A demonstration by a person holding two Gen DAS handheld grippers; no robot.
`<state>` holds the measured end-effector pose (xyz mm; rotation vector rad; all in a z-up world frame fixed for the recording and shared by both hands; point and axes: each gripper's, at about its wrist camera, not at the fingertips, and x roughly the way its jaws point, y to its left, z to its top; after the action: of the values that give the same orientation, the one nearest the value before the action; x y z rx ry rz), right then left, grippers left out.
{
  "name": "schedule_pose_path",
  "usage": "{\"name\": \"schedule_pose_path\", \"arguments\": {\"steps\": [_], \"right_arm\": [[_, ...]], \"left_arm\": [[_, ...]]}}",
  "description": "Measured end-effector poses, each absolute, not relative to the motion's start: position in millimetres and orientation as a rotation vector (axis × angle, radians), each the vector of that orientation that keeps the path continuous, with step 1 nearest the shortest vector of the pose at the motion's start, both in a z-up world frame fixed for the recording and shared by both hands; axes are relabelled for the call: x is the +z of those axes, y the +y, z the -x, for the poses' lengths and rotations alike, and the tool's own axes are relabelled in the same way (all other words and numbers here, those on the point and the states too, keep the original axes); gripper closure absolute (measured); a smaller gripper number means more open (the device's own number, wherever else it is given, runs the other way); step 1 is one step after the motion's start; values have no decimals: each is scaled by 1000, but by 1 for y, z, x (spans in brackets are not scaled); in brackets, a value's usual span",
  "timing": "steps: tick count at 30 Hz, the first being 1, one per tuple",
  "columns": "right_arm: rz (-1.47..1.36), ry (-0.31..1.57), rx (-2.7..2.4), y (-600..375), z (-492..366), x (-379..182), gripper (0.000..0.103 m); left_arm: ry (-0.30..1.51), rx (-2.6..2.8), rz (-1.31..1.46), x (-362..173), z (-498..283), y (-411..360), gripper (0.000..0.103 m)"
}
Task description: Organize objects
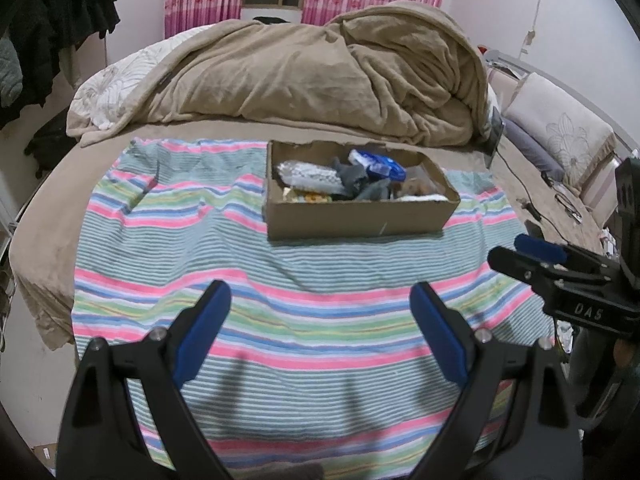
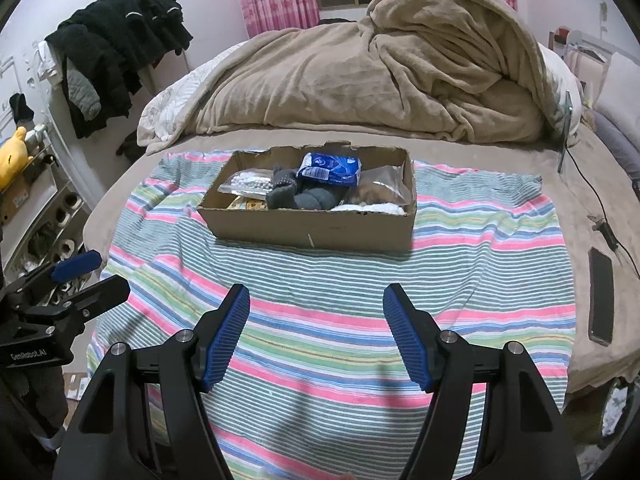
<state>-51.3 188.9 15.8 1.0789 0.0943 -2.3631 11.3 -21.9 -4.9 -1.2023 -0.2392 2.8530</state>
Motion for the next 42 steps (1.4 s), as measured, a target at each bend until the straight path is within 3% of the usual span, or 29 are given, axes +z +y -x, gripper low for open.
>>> {"name": "schedule_pose_path", "arguments": {"steps": [42], "right_arm": [[-1093,84,-2354,186,58,9,31]], "left_arm": [[-232,2839,1207,-9,-5,-19,11]]}}
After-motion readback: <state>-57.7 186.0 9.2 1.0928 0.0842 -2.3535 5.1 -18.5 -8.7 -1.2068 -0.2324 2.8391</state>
